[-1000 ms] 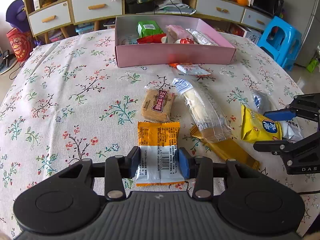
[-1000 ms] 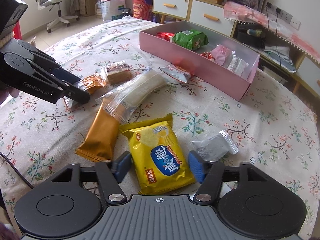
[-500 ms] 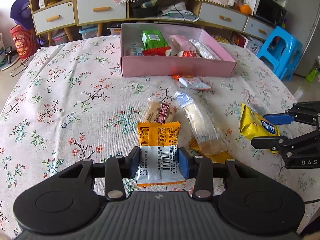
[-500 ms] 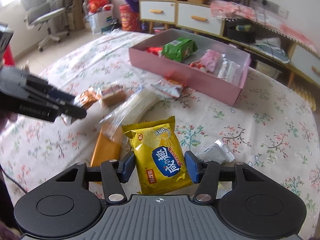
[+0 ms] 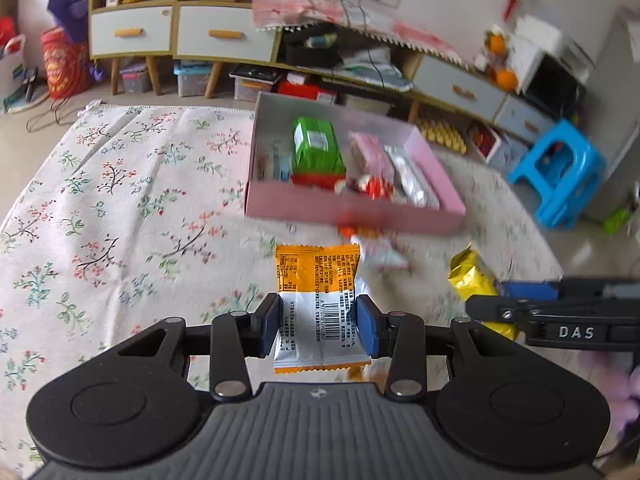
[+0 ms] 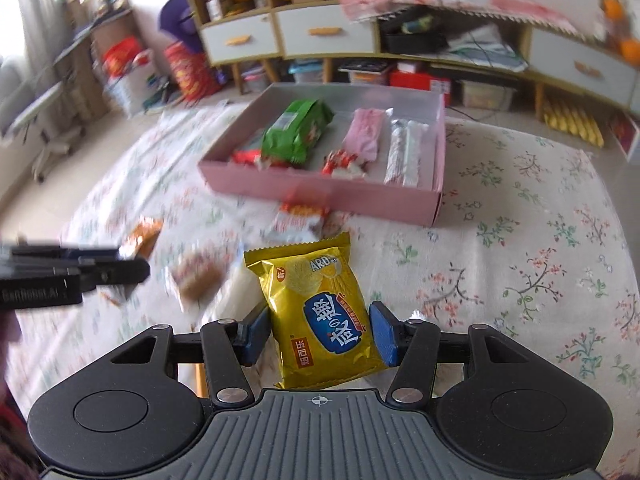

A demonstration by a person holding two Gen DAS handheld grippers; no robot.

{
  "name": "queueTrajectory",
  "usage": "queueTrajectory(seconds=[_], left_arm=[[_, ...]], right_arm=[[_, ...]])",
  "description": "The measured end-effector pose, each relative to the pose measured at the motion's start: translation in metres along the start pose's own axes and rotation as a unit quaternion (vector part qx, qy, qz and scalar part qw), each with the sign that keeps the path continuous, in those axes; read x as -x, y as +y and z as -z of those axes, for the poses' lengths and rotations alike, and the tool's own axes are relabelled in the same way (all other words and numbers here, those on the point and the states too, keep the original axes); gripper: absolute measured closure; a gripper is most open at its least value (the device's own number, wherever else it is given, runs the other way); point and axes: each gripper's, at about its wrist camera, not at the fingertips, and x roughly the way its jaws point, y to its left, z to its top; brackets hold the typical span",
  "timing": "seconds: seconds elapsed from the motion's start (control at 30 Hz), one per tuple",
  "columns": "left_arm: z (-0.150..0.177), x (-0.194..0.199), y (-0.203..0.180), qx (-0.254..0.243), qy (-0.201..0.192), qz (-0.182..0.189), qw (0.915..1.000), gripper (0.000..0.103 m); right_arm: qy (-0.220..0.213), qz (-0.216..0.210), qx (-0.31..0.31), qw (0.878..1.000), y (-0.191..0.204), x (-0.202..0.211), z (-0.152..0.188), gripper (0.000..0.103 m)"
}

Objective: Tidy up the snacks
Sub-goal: 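Carry the orange-white and yellow packets over the pink box with both grippers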

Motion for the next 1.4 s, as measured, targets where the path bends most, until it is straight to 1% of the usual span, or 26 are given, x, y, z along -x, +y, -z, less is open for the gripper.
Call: queueTrajectory(seconds=[0.13, 0.23, 0.33, 0.43, 0.53, 0.6, 0.7, 0.8, 0.93, 1.07, 1.13, 1.27, 1.4], left_arm=[[-0.013, -0.005, -0.001, 0.047, -0.007, 0.014, 0.9988, 0.065], [-0.022, -0.011, -0.002, 0.077, -0.012, 0.024, 0.9967, 0.065], [-0.037, -0.024, -0.007, 0.088, -0.013, 0.025, 0.9957, 0.065], [-0.058, -0.04, -0.01, 0.094, -0.009, 0.051, 0.9942, 0.065], [-0.077, -0.059, -0.014, 0.081, -0.013, 0.05, 0.9954, 0.065], [-0.085, -0.072, -0.016, 0.077, -0.011, 0.045, 0.9959, 0.065], [-0.093, -0.092, -0.018, 0.073, -0.008, 0.042, 0.9964, 0.065], [-0.097, -0.107, -0.025, 0.063, -0.004, 0.04, 0.9972, 0.065], [-0.101, -0.123, -0.035, 0.039, 0.001, 0.038, 0.9985, 0.065], [-0.103, -0.136, -0.042, 0.008, 0.002, 0.014, 0.9999, 0.065], [-0.103, -0.14, -0.041, -0.002, 0.006, -0.001, 1.0, 0.065], [-0.105, -0.143, -0.037, -0.011, 0.006, -0.01, 0.9999, 0.065], [-0.106, -0.144, -0.045, -0.051, -0.004, -0.03, 0.9982, 0.065]], right_arm=[[-0.014, 0.007, -0.047, 0.999, 0.0, -0.003, -0.018, 0.05], [-0.02, 0.008, -0.09, 0.996, -0.003, -0.007, -0.03, 0.05], [-0.032, 0.025, -0.122, 0.992, -0.006, -0.013, -0.046, 0.05], [-0.036, 0.015, -0.164, 0.986, -0.018, -0.022, -0.065, 0.05], [-0.055, 0.026, -0.191, 0.98, -0.034, -0.028, -0.083, 0.05], [-0.065, 0.025, -0.205, 0.976, -0.044, -0.033, -0.087, 0.05], [-0.066, 0.017, -0.228, 0.971, -0.06, -0.047, -0.088, 0.05], [-0.064, 0.011, -0.238, 0.969, -0.07, -0.06, -0.091, 0.05], [-0.073, -0.013, -0.243, 0.967, -0.08, -0.072, -0.095, 0.05], [-0.075, -0.044, -0.26, 0.962, -0.091, -0.082, -0.095, 0.05], [-0.071, -0.052, -0.265, 0.96, -0.094, -0.087, -0.093, 0.05], [-0.064, -0.064, -0.269, 0.959, -0.097, -0.095, -0.091, 0.05], [-0.062, -0.073, -0.268, 0.959, -0.097, -0.1, -0.089, 0.05]])
